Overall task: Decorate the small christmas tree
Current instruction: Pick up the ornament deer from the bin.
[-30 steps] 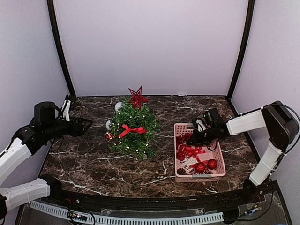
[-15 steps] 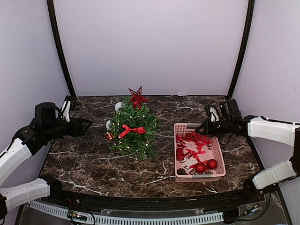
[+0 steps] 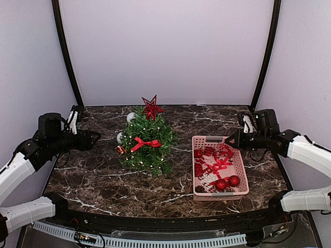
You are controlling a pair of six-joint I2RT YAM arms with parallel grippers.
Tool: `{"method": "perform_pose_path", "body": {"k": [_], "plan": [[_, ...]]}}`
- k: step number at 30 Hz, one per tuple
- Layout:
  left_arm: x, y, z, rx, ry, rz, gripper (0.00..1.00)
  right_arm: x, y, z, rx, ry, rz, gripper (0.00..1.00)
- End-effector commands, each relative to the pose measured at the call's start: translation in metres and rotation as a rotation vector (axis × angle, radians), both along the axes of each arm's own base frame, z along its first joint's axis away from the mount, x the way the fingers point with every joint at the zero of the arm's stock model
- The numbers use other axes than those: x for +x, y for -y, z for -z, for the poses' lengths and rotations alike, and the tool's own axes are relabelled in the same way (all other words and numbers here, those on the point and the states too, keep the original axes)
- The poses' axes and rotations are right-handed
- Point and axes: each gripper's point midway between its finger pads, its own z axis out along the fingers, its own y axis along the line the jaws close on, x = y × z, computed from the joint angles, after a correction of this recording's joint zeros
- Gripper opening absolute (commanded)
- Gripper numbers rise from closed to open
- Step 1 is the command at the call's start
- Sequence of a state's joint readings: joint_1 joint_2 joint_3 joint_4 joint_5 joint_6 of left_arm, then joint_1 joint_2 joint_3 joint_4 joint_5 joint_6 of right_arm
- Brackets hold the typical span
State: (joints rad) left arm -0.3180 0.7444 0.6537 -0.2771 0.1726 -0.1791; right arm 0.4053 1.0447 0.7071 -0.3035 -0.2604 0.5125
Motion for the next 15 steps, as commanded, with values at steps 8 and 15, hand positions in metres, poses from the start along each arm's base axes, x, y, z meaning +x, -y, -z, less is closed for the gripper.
{"method": "perform_pose_path", "body": {"k": [8, 15], "plan": [[-0.002, 0.003, -0.006, -0.016, 0.036, 0.021, 0.65, -0.011, -0.004, 0.049, 0.056, -0.096, 0.009, 0.0], [-0.001, 0.002, -0.005, -0.012, 0.033, 0.019, 0.65, -0.001, -0.001, 0.07, 0.002, -0.104, 0.033, 0.0]]}}
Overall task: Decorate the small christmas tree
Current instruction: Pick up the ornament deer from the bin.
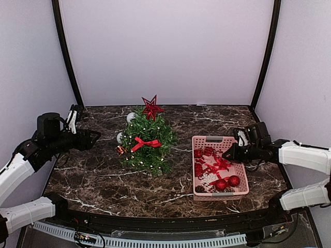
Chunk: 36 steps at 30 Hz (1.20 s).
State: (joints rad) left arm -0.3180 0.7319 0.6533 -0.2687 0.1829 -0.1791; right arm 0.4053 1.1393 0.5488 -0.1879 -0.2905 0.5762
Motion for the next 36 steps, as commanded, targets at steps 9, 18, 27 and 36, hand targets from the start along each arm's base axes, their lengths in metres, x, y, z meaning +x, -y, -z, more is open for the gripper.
{"method": "perform_pose_path", "body": {"k": [9, 18, 27, 36], "plan": [[0.0, 0.0, 0.0, -0.002, 0.017, 0.007, 0.65, 0.025, 0.006, 0.005, -0.06, 0.076, 0.052, 0.0], [-0.002, 0.004, -0.003, -0.012, 0.027, 0.031, 0.66, 0.021, 0.0, -0.052, 0.021, 0.22, 0.015, 0.0], [-0.019, 0.028, -0.021, -0.087, 0.08, 0.165, 0.64, -0.009, -0.031, -0.119, 0.218, 0.354, -0.197, 0.0], [-0.065, 0.096, -0.064, -0.216, 0.136, 0.376, 0.62, -0.057, -0.081, -0.187, 0.397, 0.429, -0.457, 0.0]]}}
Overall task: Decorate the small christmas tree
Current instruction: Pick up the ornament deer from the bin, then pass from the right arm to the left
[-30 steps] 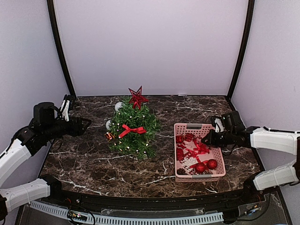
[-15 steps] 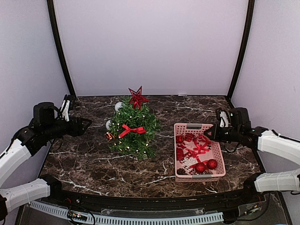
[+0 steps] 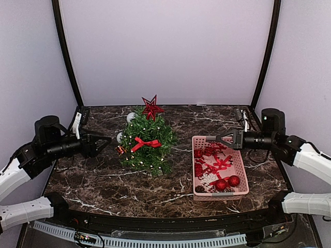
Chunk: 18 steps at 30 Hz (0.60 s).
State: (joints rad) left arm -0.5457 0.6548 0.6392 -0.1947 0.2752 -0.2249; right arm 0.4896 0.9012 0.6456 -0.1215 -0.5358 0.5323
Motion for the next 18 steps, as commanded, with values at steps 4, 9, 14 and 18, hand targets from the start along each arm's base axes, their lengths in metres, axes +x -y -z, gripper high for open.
{"method": "perform_pose_path", "body": {"k": [4, 9, 14, 18], "plan": [[-0.037, 0.063, -0.045, -0.125, 0.056, 0.164, 0.63, -0.043, -0.051, -0.076, 0.155, 0.134, -0.239, 0.0], [-0.06, 0.101, -0.066, -0.146, 0.106, 0.244, 0.69, -0.057, -0.081, -0.096, 0.194, 0.179, -0.303, 0.0], [-0.08, 0.131, -0.077, -0.173, 0.129, 0.319, 0.8, -0.073, -0.105, -0.116, 0.273, 0.215, -0.366, 0.0], [-0.089, 0.156, -0.083, -0.249, 0.134, 0.385, 0.89, -0.088, -0.129, -0.123, 0.306, 0.227, -0.445, 0.0]]}}
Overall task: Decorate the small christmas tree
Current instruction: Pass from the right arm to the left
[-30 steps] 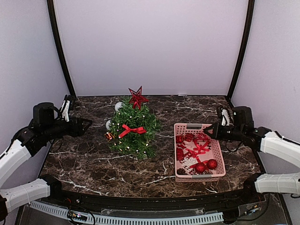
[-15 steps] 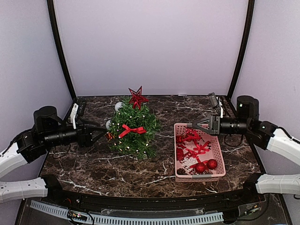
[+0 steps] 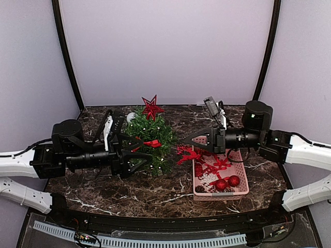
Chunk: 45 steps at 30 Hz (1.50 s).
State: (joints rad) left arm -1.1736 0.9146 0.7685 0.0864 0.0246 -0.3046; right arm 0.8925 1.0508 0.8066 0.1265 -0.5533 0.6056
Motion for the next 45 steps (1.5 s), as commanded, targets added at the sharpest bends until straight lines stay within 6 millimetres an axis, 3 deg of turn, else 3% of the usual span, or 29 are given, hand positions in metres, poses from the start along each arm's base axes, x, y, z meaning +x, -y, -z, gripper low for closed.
{"method": "perform_pose_path", "body": {"k": [1, 4, 10, 18, 31, 45], "plan": [[-0.002, 0.023, -0.027, -0.131, 0.026, 0.033, 0.9, -0.012, -0.023, -0.044, 0.135, 0.08, -0.064, 0.0], [0.001, 0.037, -0.024, -0.141, 0.009, 0.045, 0.95, -0.021, -0.038, -0.05, 0.149, 0.088, -0.117, 0.0], [0.008, 0.043, -0.014, -0.114, -0.01, 0.018, 0.99, -0.036, -0.057, -0.057, 0.166, 0.096, -0.209, 0.0], [0.004, 0.047, -0.024, -0.133, 0.045, 0.055, 0.96, -0.045, -0.074, -0.054, 0.164, 0.084, -0.285, 0.0], [0.002, 0.05, -0.027, -0.18, 0.042, 0.068, 0.5, -0.047, -0.076, -0.056, 0.185, 0.082, -0.296, 0.0], [0.0, 0.044, -0.017, -0.199, -0.012, 0.067, 0.21, -0.045, -0.072, -0.048, 0.172, 0.077, -0.257, 0.0]]}}
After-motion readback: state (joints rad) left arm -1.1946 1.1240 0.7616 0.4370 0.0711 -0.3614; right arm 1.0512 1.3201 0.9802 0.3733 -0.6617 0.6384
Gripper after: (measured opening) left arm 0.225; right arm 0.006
